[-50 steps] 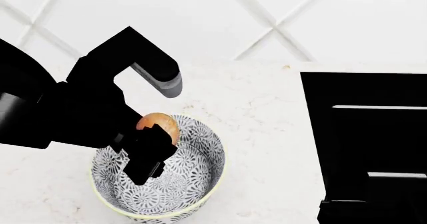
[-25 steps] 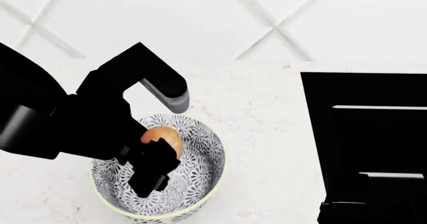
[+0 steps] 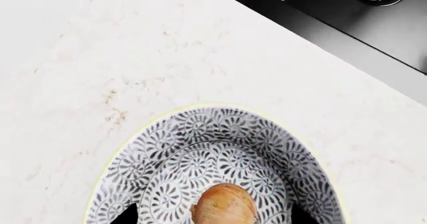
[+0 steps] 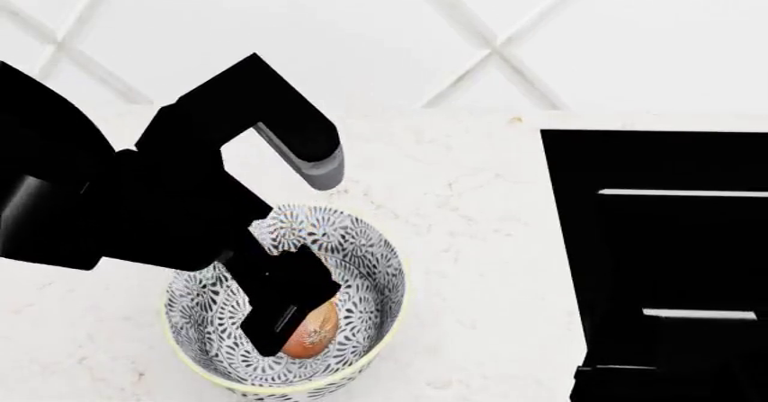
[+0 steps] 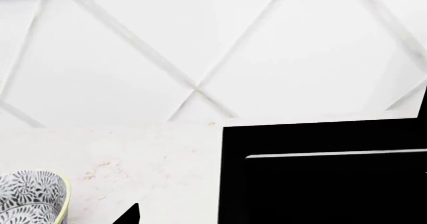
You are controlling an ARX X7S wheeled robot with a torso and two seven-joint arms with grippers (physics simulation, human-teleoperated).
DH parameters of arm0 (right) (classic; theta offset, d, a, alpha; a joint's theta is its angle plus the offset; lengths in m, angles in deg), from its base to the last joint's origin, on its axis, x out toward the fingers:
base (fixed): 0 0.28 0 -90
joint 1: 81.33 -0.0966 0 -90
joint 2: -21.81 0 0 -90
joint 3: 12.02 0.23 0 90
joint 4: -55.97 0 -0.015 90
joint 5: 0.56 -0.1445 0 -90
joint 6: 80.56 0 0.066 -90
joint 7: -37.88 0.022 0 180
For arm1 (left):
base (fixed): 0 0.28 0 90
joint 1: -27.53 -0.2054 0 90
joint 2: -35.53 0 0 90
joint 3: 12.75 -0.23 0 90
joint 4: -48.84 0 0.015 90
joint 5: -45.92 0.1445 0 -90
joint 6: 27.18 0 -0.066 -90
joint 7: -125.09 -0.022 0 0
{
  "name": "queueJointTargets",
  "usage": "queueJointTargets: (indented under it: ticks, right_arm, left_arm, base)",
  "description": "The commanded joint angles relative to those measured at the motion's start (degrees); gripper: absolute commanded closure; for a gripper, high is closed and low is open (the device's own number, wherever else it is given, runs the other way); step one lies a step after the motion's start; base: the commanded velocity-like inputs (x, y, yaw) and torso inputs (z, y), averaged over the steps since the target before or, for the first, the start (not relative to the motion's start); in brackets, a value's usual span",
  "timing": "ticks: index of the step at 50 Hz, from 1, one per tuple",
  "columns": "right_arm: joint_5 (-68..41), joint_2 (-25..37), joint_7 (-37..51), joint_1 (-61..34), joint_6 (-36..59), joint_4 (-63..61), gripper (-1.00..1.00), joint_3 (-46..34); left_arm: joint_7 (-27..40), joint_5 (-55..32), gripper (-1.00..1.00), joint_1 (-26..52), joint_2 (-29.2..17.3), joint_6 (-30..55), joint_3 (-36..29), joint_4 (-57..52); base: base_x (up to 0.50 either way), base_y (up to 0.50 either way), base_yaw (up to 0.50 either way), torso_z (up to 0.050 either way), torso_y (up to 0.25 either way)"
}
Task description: Pick the broccolis and asparaguss from the sink and place them in one bowl. Place the onion in the other bowl. Then turn off the sink faucet.
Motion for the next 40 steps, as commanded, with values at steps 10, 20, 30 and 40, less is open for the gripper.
queueJointTargets:
  ticks: [10, 20, 30, 40]
  right_arm:
    - [-3.76, 3.19, 1.37, -10.73, 4.83, 0.9, -1.0, -4.12]
    - [-6.2, 3.03, 2.35, -24.32, 10.04, 4.02, -1.0, -9.54]
    - [-9.05, 4.27, 4.31, -24.73, 10.43, 3.05, -1.0, -8.47]
    - [-9.96, 4.58, 4.47, -20.86, 8.65, 2.67, -1.0, -5.97]
  left_arm:
    - [22.73, -1.79, -1.0, -9.93, -14.03, -18.25, 10.67, -23.31]
    - [29.86, -4.09, -1.0, -14.85, -22.03, -25.1, 15.04, -30.43]
    - [33.56, -6.57, -1.0, -14.41, -25.13, -24.72, 15.99, -35.05]
    - [35.55, -7.96, -1.0, -14.65, -25.56, -24.68, 16.01, -37.26]
  base:
    - [0.0, 0.0, 0.0, 0.0, 0.0]
    - [0.0, 0.0, 0.0, 0.0, 0.0]
    - [0.0, 0.0, 0.0, 0.0, 0.0]
    - [-0.42, 0.0, 0.0, 0.0, 0.0]
